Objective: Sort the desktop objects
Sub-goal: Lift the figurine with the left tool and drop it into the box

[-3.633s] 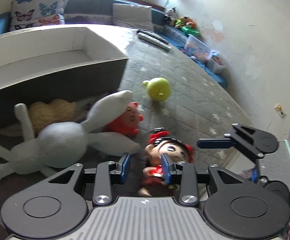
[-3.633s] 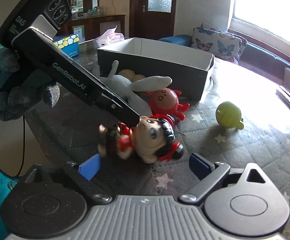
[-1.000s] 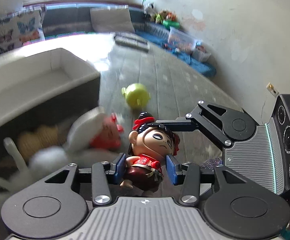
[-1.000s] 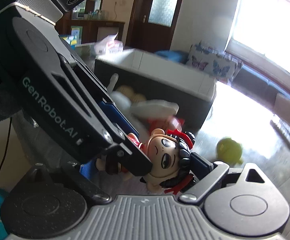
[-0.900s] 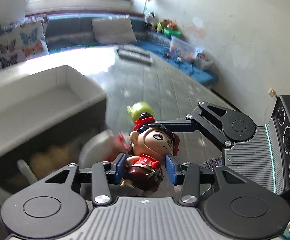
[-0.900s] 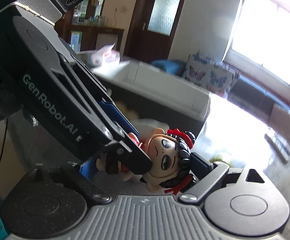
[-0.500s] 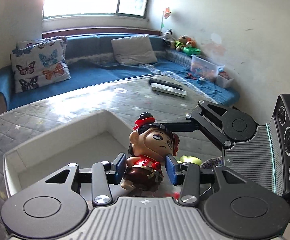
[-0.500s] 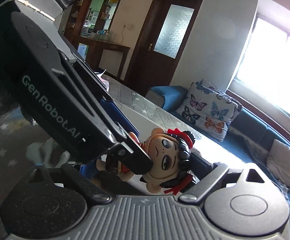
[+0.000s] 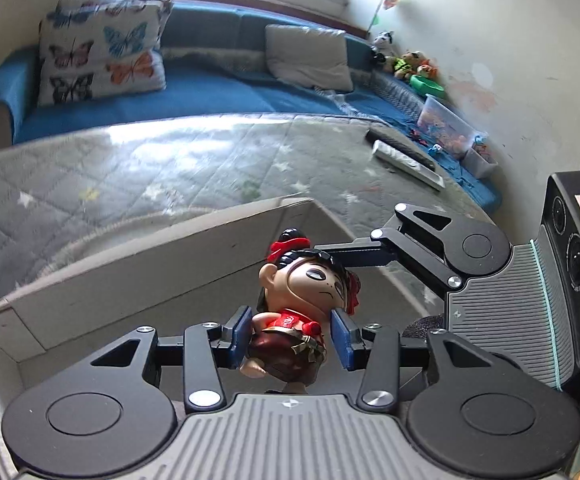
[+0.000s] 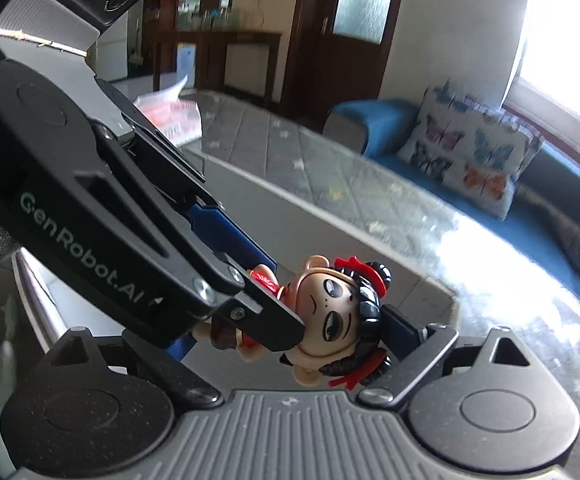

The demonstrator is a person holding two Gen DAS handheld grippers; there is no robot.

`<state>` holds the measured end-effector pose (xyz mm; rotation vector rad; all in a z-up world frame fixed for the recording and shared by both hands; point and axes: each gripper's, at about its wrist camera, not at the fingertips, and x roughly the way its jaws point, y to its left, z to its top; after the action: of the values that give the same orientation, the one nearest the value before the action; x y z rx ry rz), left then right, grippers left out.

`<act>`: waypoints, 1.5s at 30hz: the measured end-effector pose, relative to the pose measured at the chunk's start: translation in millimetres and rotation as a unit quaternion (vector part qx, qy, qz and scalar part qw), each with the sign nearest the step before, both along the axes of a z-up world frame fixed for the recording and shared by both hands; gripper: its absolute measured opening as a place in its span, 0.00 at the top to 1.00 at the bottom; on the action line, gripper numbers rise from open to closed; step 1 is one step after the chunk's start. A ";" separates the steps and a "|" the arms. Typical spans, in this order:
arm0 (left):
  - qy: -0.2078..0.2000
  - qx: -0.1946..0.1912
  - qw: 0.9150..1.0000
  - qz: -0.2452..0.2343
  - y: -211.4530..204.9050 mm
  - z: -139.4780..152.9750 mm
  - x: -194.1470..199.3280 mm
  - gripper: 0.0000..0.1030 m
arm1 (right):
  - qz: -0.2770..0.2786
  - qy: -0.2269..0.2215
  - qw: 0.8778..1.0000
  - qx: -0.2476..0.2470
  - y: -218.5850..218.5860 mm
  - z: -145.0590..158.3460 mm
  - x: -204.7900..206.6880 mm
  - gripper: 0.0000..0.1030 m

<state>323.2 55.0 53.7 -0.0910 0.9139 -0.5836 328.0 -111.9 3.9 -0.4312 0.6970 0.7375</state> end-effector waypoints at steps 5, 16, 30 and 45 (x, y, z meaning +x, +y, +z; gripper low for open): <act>0.030 0.000 0.999 0.018 4.0 -14.0 9.4 0.56 | 0.000 0.025 0.999 -0.037 9.1 -5.3 13.1 0.12; 0.051 -0.013 0.998 0.034 7.9 -23.8 12.8 0.57 | -0.006 0.013 0.998 -0.062 23.6 -13.4 9.7 0.12; 0.009 -0.007 0.997 0.077 17.5 4.8 -18.1 0.57 | -0.028 -0.025 0.999 -0.020 12.5 10.6 -23.6 0.12; -0.089 0.002 0.990 0.107 29.9 41.1 -124.0 0.57 | -0.006 -0.075 0.996 0.046 2.6 48.2 -125.9 0.12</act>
<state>199.3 85.0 94.7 -0.1303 0.7208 -0.3838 202.1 -109.3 52.1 -0.3934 0.5216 0.7143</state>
